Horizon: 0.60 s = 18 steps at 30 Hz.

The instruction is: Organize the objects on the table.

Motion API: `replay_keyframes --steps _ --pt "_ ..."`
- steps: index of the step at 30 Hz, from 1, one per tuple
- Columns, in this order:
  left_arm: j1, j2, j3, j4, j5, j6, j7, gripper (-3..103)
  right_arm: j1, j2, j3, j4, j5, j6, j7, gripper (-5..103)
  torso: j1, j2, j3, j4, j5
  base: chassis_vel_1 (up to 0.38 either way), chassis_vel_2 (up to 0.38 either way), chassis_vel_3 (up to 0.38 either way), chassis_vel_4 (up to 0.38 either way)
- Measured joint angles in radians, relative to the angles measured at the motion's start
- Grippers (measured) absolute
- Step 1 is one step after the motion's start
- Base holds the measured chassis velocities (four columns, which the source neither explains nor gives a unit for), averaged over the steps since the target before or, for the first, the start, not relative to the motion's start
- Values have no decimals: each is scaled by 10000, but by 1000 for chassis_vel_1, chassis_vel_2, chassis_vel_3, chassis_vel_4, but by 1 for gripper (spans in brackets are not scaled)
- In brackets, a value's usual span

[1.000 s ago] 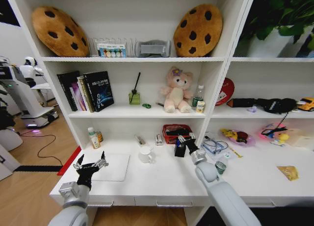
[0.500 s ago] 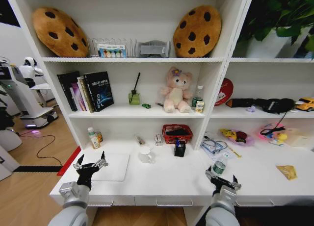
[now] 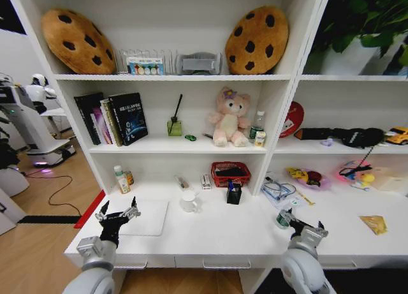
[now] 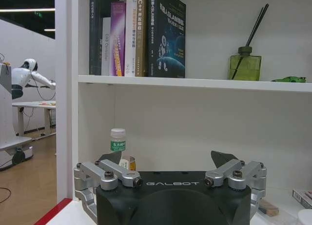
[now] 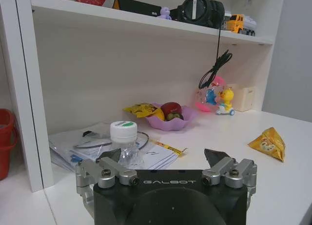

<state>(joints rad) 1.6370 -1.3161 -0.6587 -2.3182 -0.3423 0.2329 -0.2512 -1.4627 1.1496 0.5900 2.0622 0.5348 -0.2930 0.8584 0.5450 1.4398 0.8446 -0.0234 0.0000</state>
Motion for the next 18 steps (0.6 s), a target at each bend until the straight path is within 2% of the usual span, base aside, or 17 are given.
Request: replay_keyframes --steps 2,4,7,18 --pt "0 0 0 0 0 0 0 100 174 -134 -29 -236 125 -51 -330 92 0 0 0 0 0 0 0 0 0" --pt "0 0 0 1 0 0 0 100 222 -161 -113 -293 223 -130 -476 91 0 0 0 0 0 0 0 0 0" --pt "0 0 0 0 0 0 0 100 268 -112 -297 -390 281 -159 -620 95 0 0 0 1 0 0 0 0 0" --pt "-1 0 0 0 0 0 0 100 481 105 -607 -968 326 -141 -1304 95 0 0 0 0 0 0 0 0 0"
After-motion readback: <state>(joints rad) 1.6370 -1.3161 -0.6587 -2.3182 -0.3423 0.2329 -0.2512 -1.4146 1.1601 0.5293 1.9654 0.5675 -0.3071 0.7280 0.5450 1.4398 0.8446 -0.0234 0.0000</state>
